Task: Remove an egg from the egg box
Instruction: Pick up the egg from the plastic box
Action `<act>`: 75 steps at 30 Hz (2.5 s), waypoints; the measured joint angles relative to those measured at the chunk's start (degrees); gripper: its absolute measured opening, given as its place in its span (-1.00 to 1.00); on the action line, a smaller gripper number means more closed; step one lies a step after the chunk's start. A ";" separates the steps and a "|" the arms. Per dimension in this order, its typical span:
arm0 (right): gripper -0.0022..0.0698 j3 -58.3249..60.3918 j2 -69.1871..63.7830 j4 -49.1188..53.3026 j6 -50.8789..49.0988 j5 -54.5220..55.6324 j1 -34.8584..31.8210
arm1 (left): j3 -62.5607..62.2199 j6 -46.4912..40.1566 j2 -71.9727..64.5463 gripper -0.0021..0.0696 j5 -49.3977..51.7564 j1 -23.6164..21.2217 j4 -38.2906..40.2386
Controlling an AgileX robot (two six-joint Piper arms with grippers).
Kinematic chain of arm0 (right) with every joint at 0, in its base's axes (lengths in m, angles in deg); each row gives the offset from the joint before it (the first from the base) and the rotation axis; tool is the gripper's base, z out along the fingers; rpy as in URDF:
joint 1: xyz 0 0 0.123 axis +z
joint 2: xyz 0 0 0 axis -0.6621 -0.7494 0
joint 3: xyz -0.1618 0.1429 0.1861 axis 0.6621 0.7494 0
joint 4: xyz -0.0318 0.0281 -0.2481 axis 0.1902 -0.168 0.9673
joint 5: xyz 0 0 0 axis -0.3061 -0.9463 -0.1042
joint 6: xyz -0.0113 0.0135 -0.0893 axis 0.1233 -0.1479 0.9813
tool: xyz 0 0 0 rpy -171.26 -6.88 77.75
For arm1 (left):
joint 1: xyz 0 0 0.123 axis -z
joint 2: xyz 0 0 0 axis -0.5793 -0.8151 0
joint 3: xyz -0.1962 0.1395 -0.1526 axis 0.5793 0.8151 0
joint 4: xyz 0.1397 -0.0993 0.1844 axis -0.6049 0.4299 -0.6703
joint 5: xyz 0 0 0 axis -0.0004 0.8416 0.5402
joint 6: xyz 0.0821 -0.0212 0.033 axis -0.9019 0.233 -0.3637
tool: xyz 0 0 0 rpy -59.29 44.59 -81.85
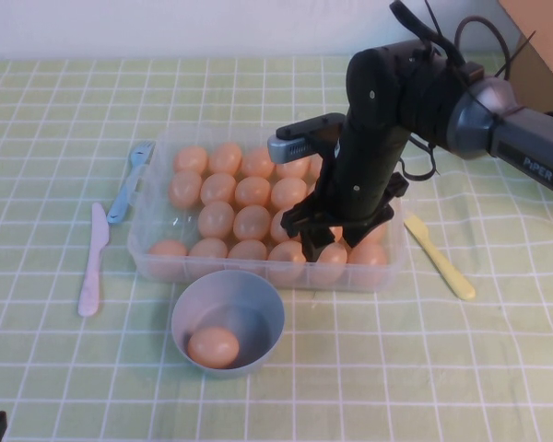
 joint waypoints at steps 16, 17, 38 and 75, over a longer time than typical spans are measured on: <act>0.33 0.00 0.00 -0.05 0.00 0.00 0.08 | 0.00 0.00 0.00 -0.95 0.00 0.00 0.00; 0.33 0.00 0.00 -0.05 0.00 0.00 0.08 | 0.00 0.00 0.00 -0.95 0.00 0.00 0.00; 0.33 0.00 0.00 -2.59 0.00 0.10 -0.02 | 0.00 0.00 0.00 -0.95 0.00 0.00 0.00; 0.25 -6.50 -2.65 -3.44 0.00 -0.47 -1.05 | 0.00 0.00 0.00 -0.95 0.00 0.00 0.00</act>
